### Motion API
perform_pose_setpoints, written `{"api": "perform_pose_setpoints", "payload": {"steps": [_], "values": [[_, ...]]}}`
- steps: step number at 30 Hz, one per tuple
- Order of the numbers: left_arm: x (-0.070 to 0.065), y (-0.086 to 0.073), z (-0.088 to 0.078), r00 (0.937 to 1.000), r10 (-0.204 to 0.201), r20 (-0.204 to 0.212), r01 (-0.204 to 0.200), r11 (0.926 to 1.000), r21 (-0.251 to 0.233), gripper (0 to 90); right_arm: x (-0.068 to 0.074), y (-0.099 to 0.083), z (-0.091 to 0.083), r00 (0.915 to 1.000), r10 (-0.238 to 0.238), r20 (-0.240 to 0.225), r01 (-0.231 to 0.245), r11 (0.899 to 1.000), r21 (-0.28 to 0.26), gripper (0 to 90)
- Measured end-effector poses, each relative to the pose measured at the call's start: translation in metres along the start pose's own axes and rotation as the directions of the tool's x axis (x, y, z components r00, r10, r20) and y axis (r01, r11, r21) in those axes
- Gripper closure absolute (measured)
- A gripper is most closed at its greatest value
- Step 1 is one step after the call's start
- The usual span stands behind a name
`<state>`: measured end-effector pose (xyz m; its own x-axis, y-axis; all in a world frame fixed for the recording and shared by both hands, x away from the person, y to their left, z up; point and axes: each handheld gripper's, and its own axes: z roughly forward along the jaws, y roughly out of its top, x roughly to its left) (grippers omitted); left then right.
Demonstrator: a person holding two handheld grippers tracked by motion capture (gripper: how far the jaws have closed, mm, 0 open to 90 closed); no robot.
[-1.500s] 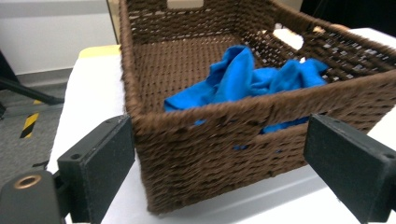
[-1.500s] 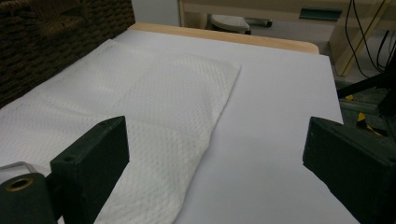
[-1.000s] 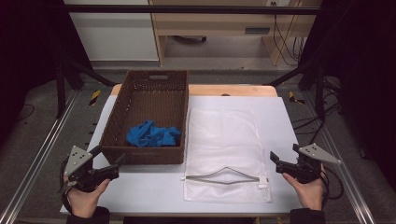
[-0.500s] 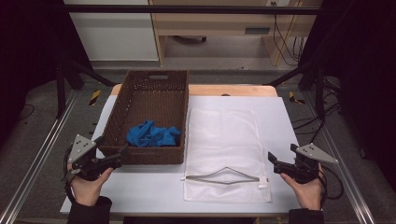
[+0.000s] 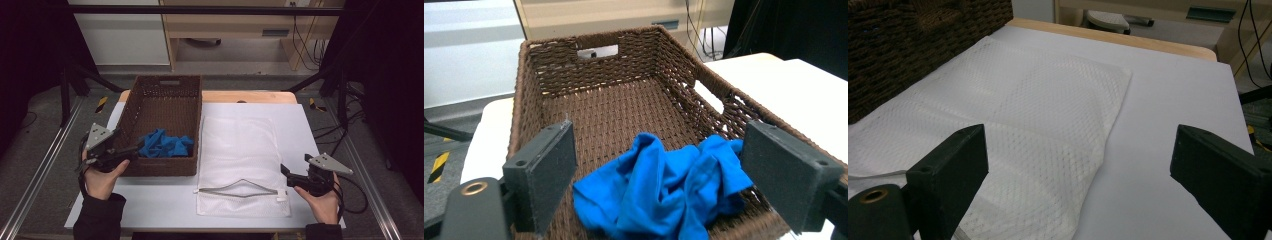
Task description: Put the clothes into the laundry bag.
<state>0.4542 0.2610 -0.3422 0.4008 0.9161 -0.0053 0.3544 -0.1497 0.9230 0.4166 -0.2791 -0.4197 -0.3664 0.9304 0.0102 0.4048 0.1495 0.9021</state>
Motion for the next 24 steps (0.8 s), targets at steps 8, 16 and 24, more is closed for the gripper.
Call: {"api": "perform_pose_setpoints", "payload": {"steps": [8, 16, 24], "values": [[-0.003, 0.017, 0.023, 0.9995, 0.030, 0.009, -0.031, 0.9989, 0.034, 14.7, -0.005, 0.000, -0.005, 0.9999, 0.014, 0.007, -0.014, 1.000, -0.013, 8.9], [0.003, 0.032, 0.052, 0.9976, 0.064, 0.024, -0.066, 0.9945, 0.081, 14.8, -0.009, 0.000, -0.007, 0.9996, 0.023, 0.015, -0.023, 1.000, -0.013, 8.9], [0.010, 0.033, 0.074, 0.9969, 0.070, 0.035, -0.074, 0.9895, 0.124, 17.1, -0.010, -0.001, -0.006, 0.9996, 0.021, 0.017, -0.021, 1.000, -0.009, 8.8]]}}
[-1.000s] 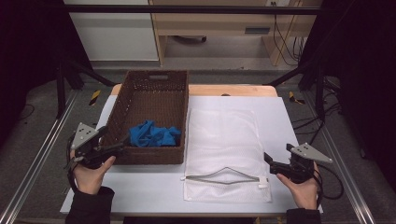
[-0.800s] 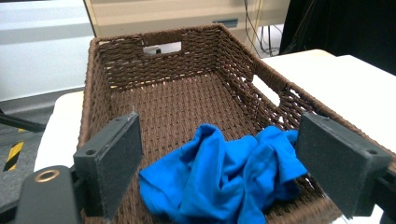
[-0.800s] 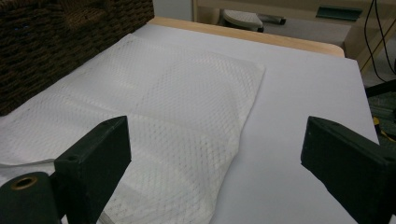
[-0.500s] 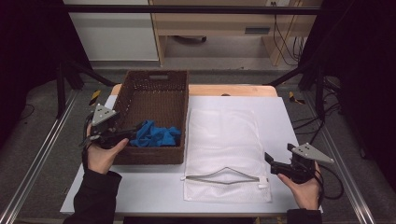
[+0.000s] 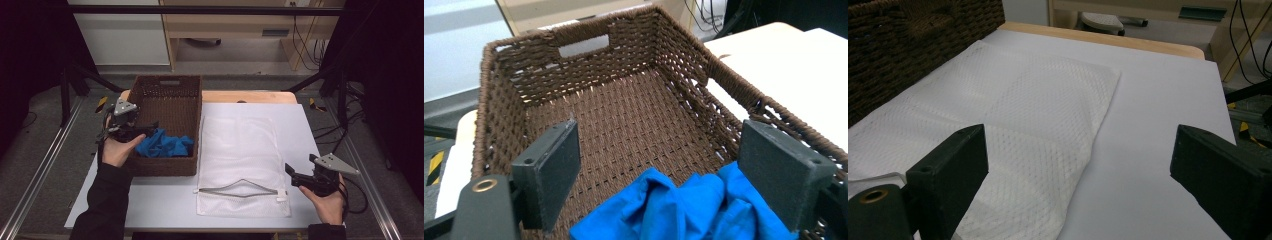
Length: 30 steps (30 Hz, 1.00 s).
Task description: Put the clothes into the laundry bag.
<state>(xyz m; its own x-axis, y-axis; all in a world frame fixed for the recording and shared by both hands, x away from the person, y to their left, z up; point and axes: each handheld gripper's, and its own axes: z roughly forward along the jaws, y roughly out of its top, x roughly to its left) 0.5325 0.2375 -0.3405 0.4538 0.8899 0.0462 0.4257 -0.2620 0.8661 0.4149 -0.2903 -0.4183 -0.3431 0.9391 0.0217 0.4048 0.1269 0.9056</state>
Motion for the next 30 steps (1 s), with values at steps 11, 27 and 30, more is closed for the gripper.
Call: {"api": "perform_pose_setpoints", "payload": {"steps": [11, 27, 30], "values": [[0.007, -0.004, 0.029, 0.9975, 0.066, 0.027, -0.067, 0.9968, 0.044, 15.5, 0.001, -0.001, 0.003, 1.0000, -0.006, -0.003, 0.007, 1.000, 0.016, 7.9], [0.011, -0.021, 0.060, 0.9905, 0.097, 0.097, -0.115, 0.9745, 0.193, 12.4, 0.002, -0.003, 0.007, 0.9997, -0.022, -0.015, 0.022, 0.999, 0.033, 7.4], [0.010, -0.025, 0.062, 0.9905, 0.088, 0.106, -0.110, 0.9682, 0.225, 12.4, 0.002, -0.003, 0.008, 0.9997, -0.020, -0.015, 0.021, 0.999, 0.033, 7.4]]}}
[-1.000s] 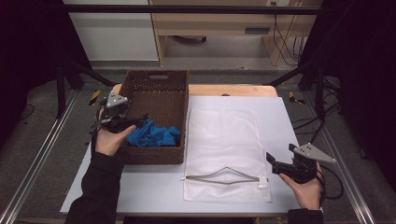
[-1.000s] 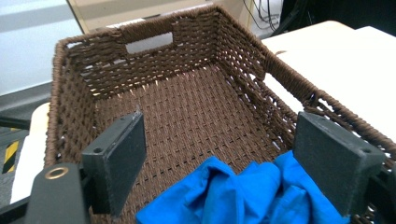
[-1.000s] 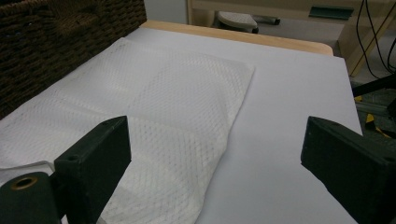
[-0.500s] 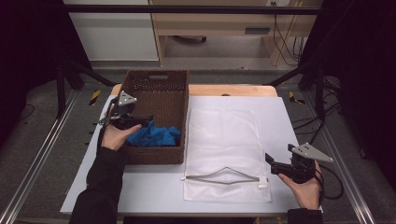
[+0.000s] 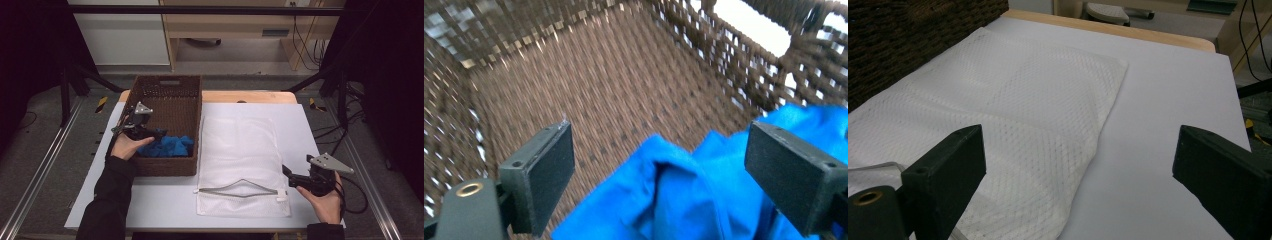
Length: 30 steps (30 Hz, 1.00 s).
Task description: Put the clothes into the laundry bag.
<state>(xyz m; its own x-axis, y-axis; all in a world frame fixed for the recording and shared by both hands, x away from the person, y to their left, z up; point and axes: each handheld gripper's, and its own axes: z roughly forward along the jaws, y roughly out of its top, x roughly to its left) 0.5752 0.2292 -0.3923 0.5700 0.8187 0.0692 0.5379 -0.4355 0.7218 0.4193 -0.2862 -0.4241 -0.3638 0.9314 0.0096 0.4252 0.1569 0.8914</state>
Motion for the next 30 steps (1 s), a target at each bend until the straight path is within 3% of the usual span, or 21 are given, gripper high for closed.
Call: {"api": "perform_pose_setpoints", "payload": {"steps": [3, 7, 8, 9, 10, 13, 16, 23, 25, 27, 28, 29, 30], "values": [[-0.001, -0.005, 0.012, 0.9999, 0.009, 0.009, -0.010, 0.9941, 0.108, 11.4, 0.001, 0.000, 0.000, 1.0000, 0.001, -0.006, -0.001, 1.000, 0.006, 7.2], [-0.003, -0.004, 0.017, 0.9993, 0.036, 0.013, -0.037, 0.9874, 0.154, 14.6, 0.002, 0.000, 0.001, 0.9999, -0.005, -0.012, 0.005, 1.000, 0.010, 7.0], [-0.005, -0.004, 0.021, 0.9982, 0.057, 0.017, -0.059, 0.9816, 0.182, 15.4, 0.003, 0.000, 0.002, 0.9999, -0.007, -0.012, 0.007, 1.000, 0.012, 6.9], [-0.005, -0.004, 0.021, 0.9982, 0.057, 0.017, -0.059, 0.9816, 0.182, 16.4, 0.003, 0.000, 0.002, 0.9999, -0.007, -0.012, 0.007, 1.000, 0.012, 6.9], [-0.009, -0.004, 0.026, 0.9963, 0.085, 0.016, -0.086, 0.9726, 0.216, 16.5, 0.003, 0.000, 0.002, 0.9999, -0.006, -0.013, 0.006, 1.000, 0.017, 6.8], [-0.010, -0.003, 0.030, 0.9953, 0.093, 0.026, -0.096, 0.9660, 0.240, 17.7, 0.003, 0.000, 0.002, 0.9999, -0.002, -0.014, 0.002, 1.000, 0.017, 6.8], [-0.011, -0.004, 0.036, 0.9968, 0.068, 0.043, -0.077, 0.9596, 0.270, 19.8, 0.002, 0.000, 0.002, 0.9999, -0.003, -0.013, 0.004, 1.000, 0.015, 6.8], [-0.010, -0.008, 0.045, 0.9952, 0.045, 0.087, -0.073, 0.9309, 0.358, 31.2, 0.002, -0.001, 0.003, 0.9999, -0.004, -0.013, 0.004, 1.000, 0.017, 6.9], [-0.010, -0.008, 0.046, 0.9948, 0.042, 0.093, -0.073, 0.9283, 0.365, 33.1, 0.002, -0.001, 0.003, 0.9999, -0.004, -0.013, 0.004, 1.000, 0.016, 6.9], [-0.011, -0.008, 0.046, 0.9935, 0.036, 0.108, -0.074, 0.9257, 0.371, 39.9, 0.003, -0.001, 0.003, 0.9999, -0.003, -0.013, 0.004, 1.000, 0.018, 7.0], [-0.011, -0.008, 0.046, 0.9924, 0.031, 0.120, -0.074, 0.9246, 0.374, 48.0, 0.003, -0.001, 0.003, 0.9999, -0.006, -0.014, 0.006, 1.000, 0.018, 7.0], [-0.011, -0.008, 0.047, 0.9914, 0.028, 0.128, -0.075, 0.9232, 0.377, 48.0, 0.003, -0.001, 0.003, 0.9999, -0.006, -0.014, 0.006, 1.000, 0.018, 7.0], [-0.010, -0.007, 0.046, 0.9899, 0.020, 0.141, -0.073, 0.9205, 0.384, 56.1, 0.003, -0.001, 0.003, 0.9999, -0.006, -0.013, 0.006, 1.000, 0.019, 7.1]]}}
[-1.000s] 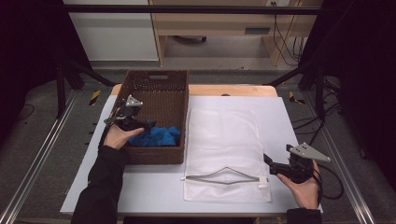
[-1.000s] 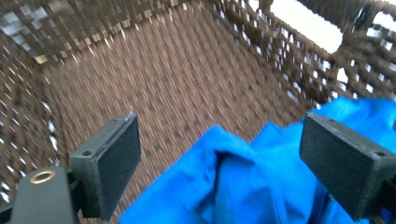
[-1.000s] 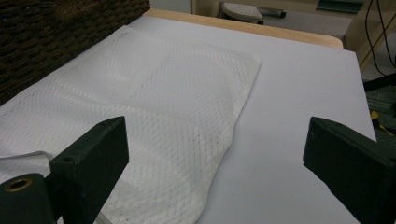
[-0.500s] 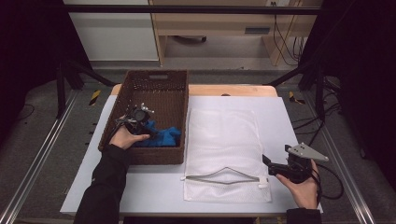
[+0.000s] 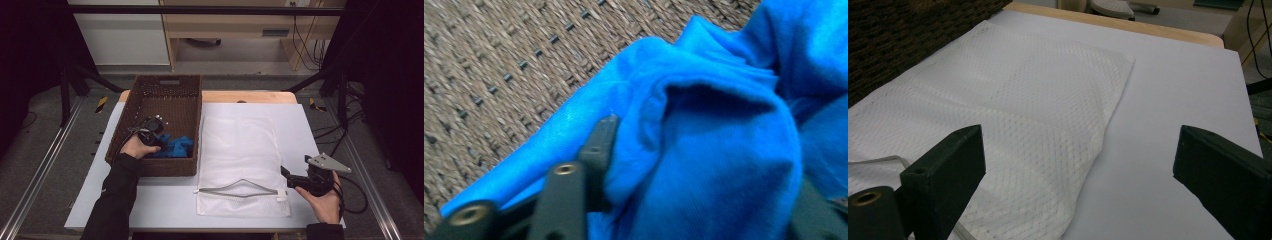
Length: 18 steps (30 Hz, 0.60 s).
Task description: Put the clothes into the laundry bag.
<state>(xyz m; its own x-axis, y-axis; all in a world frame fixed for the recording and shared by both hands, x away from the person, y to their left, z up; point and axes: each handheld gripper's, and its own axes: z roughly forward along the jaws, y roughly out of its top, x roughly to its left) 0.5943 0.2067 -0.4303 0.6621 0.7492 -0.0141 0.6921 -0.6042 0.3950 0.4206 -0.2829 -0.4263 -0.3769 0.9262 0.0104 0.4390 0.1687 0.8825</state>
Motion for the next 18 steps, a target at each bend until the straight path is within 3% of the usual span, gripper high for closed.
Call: {"api": "perform_pose_setpoints", "payload": {"steps": [2, 7, 9, 10, 11, 13, 14, 15, 17, 18], "values": [[0.000, 0.000, 0.000, 1.0000, -0.002, 0.006, 0.002, 1.0000, 0.001, 64.1, 0.000, 0.000, 0.000, 1.0000, -0.001, -0.001, 0.001, 1.000, -0.002, 7.1], [0.002, 0.000, -0.003, 0.9997, -0.015, 0.022, 0.014, 0.9999, 0.008, 74.4, -0.001, 0.000, -0.001, 1.0000, 0.001, -0.002, -0.001, 1.000, -0.002, 7.3], [0.002, 0.000, -0.005, 0.9999, -0.011, 0.012, 0.011, 0.9999, -0.003, 76.1, -0.001, 0.000, -0.002, 1.0000, 0.001, 0.000, -0.001, 1.000, -0.006, 7.3], [0.002, 0.000, -0.012, 0.9998, -0.017, -0.003, 0.017, 0.9987, -0.049, 76.7, -0.002, 0.000, -0.002, 1.0000, 0.002, 0.004, -0.002, 1.000, -0.008, 7.4], [0.002, 0.000, -0.012, 0.9998, -0.017, -0.003, 0.017, 0.9987, -0.049, 76.8, -0.002, 0.000, -0.002, 1.0000, 0.002, 0.004, -0.002, 1.000, -0.008, 7.4], [0.006, 0.000, -0.024, 0.9986, -0.052, -0.012, 0.050, 0.9891, -0.139, 76.8, -0.002, 0.000, -0.003, 1.0000, 0.004, 0.003, -0.004, 1.000, -0.008, 7.5], [0.008, -0.001, -0.031, 0.9974, -0.071, -0.007, 0.069, 0.9787, -0.193, 76.9, -0.003, 0.000, -0.003, 1.0000, 0.007, 0.004, -0.007, 1.000, -0.010, 7.6], [0.009, -0.001, -0.039, 0.9953, -0.093, -0.028, 0.083, 0.9646, -0.250, 76.9, -0.003, 0.000, -0.003, 1.0000, 0.007, 0.004, -0.007, 1.000, -0.010, 7.6], [0.010, 0.002, -0.049, 0.9889, -0.128, -0.075, 0.099, 0.9448, -0.312, 76.9, -0.002, 0.000, -0.002, 1.0000, 0.005, 0.005, -0.005, 1.000, -0.009, 7.6], [0.010, 0.003, -0.054, 0.9846, -0.143, -0.100, 0.099, 0.9278, -0.360, 76.9, -0.002, 0.000, -0.001, 1.0000, 0.000, 0.007, 0.000, 1.000, -0.007, 7.6]]}}
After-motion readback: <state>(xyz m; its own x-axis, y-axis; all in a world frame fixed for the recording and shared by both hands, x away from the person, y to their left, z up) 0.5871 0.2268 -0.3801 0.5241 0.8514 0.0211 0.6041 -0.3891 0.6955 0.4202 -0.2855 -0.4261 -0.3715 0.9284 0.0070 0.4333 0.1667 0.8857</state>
